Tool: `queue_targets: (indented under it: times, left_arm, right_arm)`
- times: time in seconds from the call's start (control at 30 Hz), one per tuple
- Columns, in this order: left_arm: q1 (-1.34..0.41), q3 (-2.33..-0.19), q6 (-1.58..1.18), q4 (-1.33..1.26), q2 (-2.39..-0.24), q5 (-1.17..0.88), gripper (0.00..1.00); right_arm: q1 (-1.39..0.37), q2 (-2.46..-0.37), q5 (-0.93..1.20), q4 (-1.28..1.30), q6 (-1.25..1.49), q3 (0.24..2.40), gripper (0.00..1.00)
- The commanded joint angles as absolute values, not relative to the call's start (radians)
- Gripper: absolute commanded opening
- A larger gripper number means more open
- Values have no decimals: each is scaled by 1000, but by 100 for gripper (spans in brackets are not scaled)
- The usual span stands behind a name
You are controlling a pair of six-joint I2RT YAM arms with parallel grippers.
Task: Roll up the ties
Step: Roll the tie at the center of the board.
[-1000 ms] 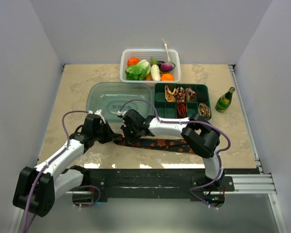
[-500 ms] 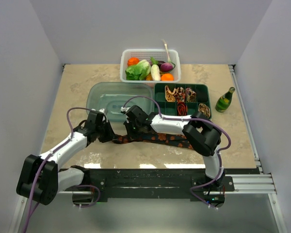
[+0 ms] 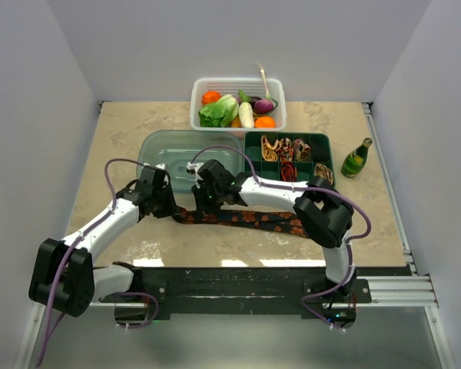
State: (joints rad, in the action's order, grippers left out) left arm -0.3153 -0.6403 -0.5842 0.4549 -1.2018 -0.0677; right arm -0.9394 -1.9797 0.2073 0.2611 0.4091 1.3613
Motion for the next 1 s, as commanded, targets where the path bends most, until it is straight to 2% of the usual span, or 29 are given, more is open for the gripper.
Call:
queue_targets:
  times: [0.0,0.73,0.97]
  left_arm:
    - [-330,-736,-522,535,-1230,24,0]
    - [-566,-882,-566,673,-1371,267,0]
    - [-572,-882,-569,709,-1365,284,0]
  right_arm:
    - [-936,-2026,256,212,394,1440,0]
    - [-953,-2123,360,60,477,1448,0]
    - [-956,-2073,278,126,457,1436,0]
